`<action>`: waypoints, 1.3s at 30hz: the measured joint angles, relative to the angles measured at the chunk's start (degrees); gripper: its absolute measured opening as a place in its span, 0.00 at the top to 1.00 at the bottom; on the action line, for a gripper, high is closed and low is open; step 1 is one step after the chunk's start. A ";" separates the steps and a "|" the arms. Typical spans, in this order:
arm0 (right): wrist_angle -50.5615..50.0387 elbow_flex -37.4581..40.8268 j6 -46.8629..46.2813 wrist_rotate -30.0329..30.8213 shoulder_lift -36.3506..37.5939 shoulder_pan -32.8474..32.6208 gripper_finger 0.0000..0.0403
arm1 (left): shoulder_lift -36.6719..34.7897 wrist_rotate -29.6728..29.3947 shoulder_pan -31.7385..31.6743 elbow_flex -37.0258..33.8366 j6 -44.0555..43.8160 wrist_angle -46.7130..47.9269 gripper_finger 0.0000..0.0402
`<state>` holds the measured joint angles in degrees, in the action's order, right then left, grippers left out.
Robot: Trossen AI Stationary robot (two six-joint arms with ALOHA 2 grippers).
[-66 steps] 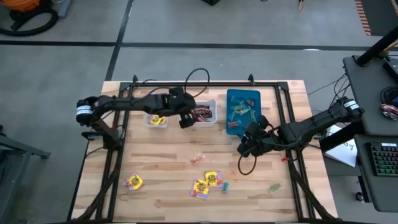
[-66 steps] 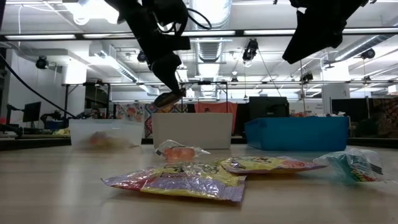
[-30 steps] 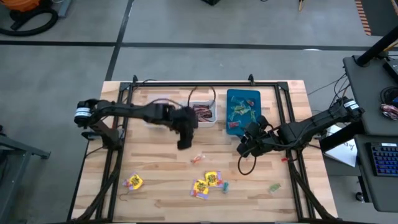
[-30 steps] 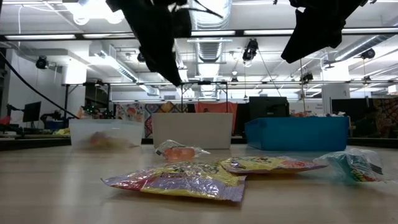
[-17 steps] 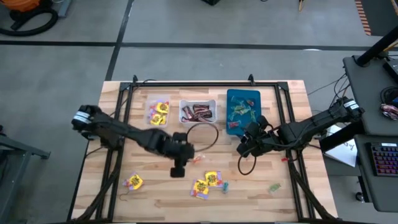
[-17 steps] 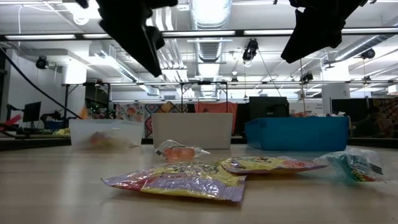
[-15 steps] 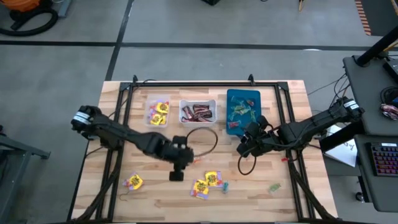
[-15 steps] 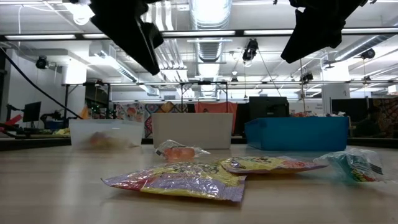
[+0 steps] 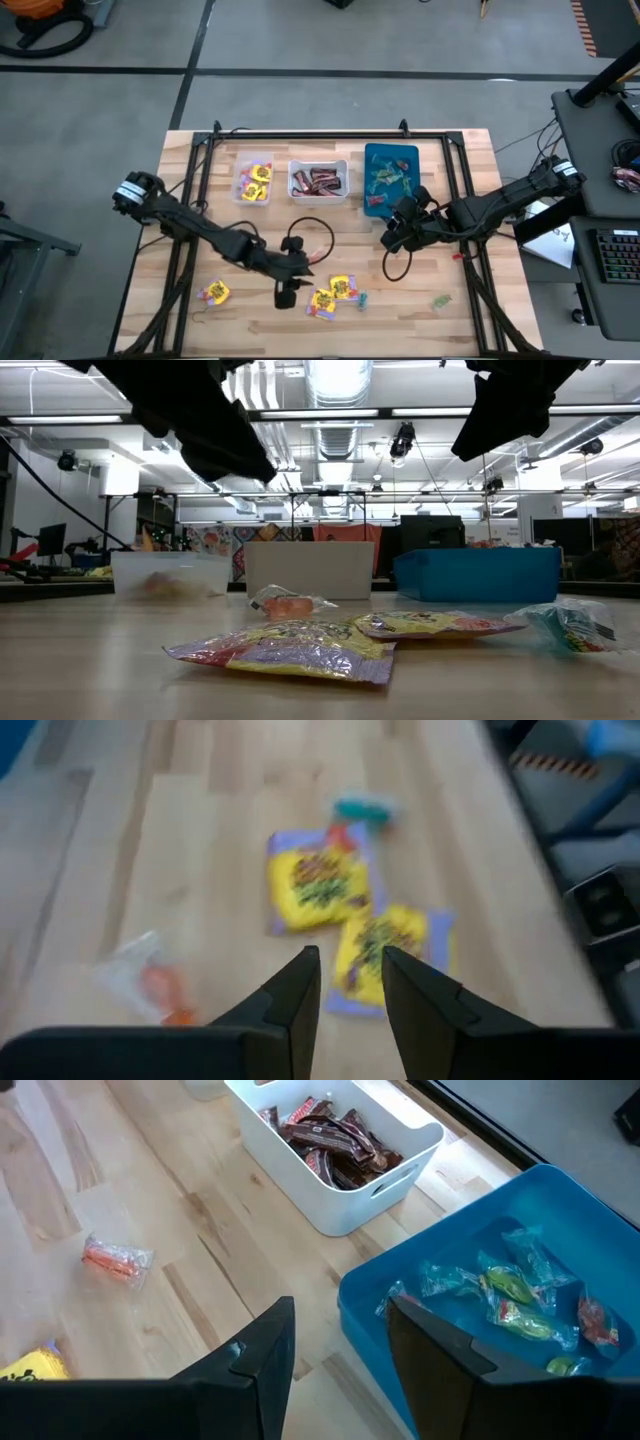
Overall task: Sort candy
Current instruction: Put the yellow candy into the transparent bin
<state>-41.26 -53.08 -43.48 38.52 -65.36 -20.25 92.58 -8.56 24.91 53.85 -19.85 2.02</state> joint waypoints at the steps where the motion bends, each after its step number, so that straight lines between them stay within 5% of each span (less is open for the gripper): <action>1: -0.02 0.00 0.02 0.00 0.00 0.00 0.63 | 0.00 0.04 0.26 -0.98 -0.28 -2.87 0.76; 10: 0.00 0.00 0.04 -0.54 0.00 0.00 0.63 | 0.97 -3.19 3.71 -4.10 -0.53 -8.74 0.55; 18: 0.00 0.00 0.02 -1.31 0.00 -0.24 0.63 | 8.62 -6.97 5.81 -3.55 0.74 -14.07 0.35; 27: 0.00 0.00 0.02 -1.56 0.00 -0.24 0.63 | 17.83 -5.08 5.86 1.17 1.74 -17.24 0.33; 39: 0.03 0.00 0.00 -4.59 0.00 -0.24 0.63 | 21.14 -6.26 5.86 1.31 -0.09 -18.11 0.36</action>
<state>-41.23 -53.08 -43.48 33.93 -65.36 -20.49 113.72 -14.82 30.76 55.16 -19.94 -16.09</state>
